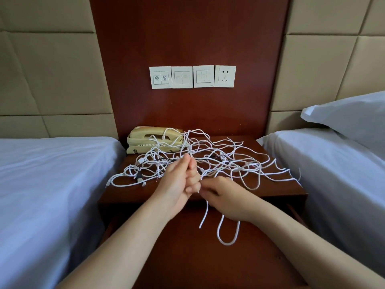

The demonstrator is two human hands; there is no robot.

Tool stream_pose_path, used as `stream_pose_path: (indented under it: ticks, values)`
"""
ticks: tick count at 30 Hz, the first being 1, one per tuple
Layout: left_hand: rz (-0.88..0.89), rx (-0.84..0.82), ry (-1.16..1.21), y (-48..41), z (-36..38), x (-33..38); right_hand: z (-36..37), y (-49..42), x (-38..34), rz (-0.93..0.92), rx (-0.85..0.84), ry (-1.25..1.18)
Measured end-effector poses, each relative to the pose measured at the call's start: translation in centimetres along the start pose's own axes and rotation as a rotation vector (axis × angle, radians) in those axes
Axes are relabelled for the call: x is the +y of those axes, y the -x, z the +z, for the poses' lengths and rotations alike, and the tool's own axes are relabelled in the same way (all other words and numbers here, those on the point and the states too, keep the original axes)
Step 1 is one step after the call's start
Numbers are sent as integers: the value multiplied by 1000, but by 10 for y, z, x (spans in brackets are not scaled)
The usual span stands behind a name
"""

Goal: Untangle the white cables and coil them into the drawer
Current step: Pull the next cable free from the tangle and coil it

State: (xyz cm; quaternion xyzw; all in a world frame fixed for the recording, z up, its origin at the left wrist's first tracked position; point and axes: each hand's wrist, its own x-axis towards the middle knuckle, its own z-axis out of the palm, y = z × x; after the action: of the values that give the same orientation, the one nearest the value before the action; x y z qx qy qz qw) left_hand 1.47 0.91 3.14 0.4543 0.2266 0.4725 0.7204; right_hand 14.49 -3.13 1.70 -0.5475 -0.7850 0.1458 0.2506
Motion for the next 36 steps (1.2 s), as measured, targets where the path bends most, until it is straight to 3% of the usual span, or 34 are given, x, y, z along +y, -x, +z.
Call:
stream_pose_path:
  ticks: [4, 7, 11, 18, 22, 29, 36]
  values:
    - [62, 33, -125, -6, -10, -3, -2, 4, -13, 56, -87, 166]
    - [115, 79, -446, -8, -19, -2, -13, 8, -23, 26, -127, 127]
    - [190, 46, -715, -9, -25, 1, -34, 9, -31, -31, 29, 10]
    - [1, -147, -595, 3, -2, -6, -40, 4, -11, -41, 436, -137]
    - [-93, -108, -438, 7, 12, -9, -36, 1, -1, -46, 526, -170]
    - [-198, -236, -313, 12, 17, -8, -28, -4, 9, -84, 534, -245]
    - [-162, -254, -208, 13, 10, -4, -17, -6, 20, 16, 300, -366]
